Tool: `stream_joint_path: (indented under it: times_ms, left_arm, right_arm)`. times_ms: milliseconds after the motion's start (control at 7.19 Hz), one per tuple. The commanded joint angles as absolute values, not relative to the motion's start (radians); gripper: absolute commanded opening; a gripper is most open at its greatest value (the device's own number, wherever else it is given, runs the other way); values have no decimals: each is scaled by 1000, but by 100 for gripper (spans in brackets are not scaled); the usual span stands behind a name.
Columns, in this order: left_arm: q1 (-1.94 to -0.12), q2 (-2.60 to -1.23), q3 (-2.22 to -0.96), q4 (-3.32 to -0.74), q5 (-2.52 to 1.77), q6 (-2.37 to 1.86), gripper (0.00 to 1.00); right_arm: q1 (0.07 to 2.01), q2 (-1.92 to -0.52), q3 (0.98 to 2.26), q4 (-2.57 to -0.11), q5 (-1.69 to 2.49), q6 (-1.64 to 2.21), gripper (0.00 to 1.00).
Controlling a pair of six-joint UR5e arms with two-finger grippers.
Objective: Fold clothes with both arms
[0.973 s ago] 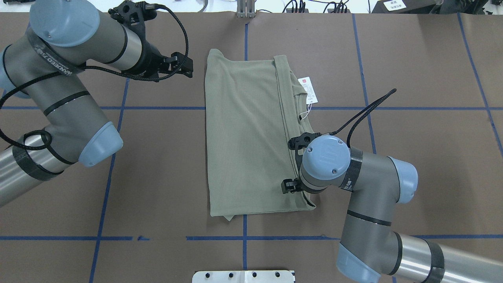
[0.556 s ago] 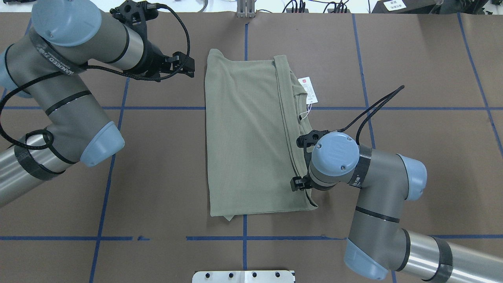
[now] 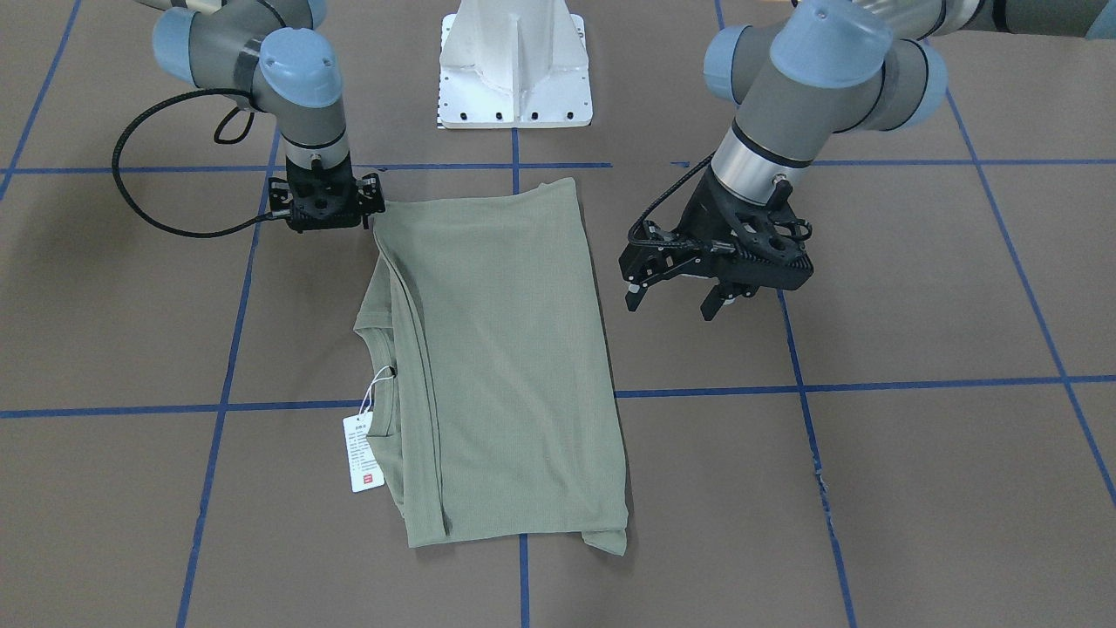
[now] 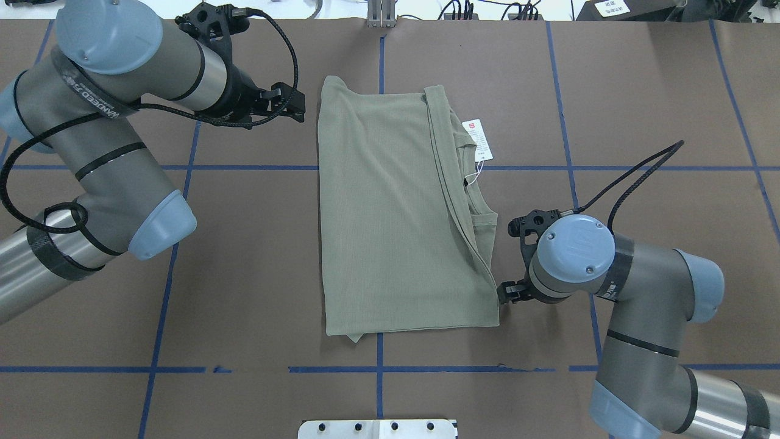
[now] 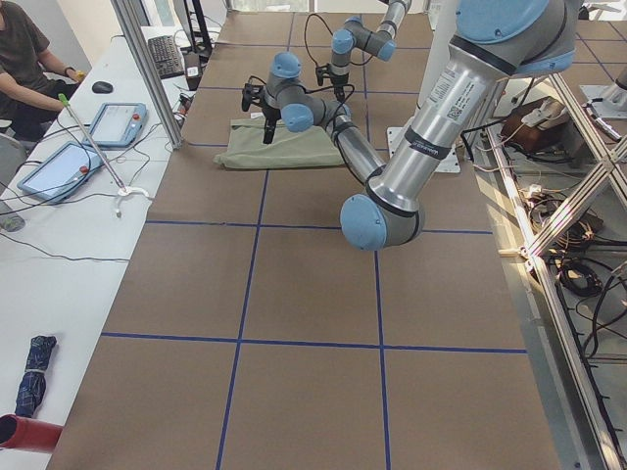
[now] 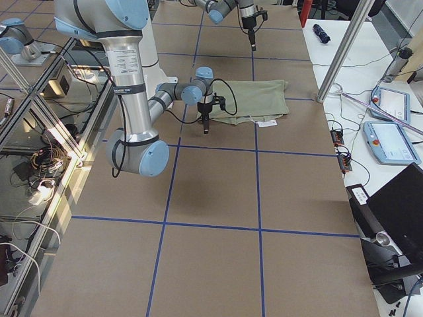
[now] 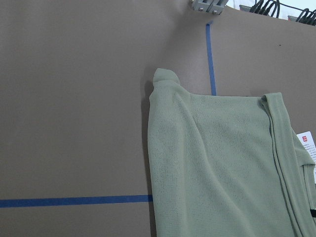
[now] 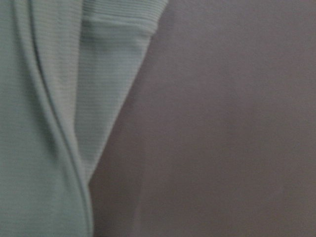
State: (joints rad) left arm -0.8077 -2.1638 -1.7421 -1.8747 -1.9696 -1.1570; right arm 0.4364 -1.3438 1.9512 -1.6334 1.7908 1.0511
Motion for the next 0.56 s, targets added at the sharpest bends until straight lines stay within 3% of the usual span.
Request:
stream_joint_path:
  times_ms: [0, 417]
  left_arm:
    - [-807, -2164, -1744, -1873, -1970, -1157, 100]
    - [-808, -2163, -1755, -1875, -1962, -1140, 100]
  right_arm:
    - [494, -1355, 1995, -1634, 1811, 1045, 100]
    - [518, -1111, 1849, -1641, 1824, 1043, 100]
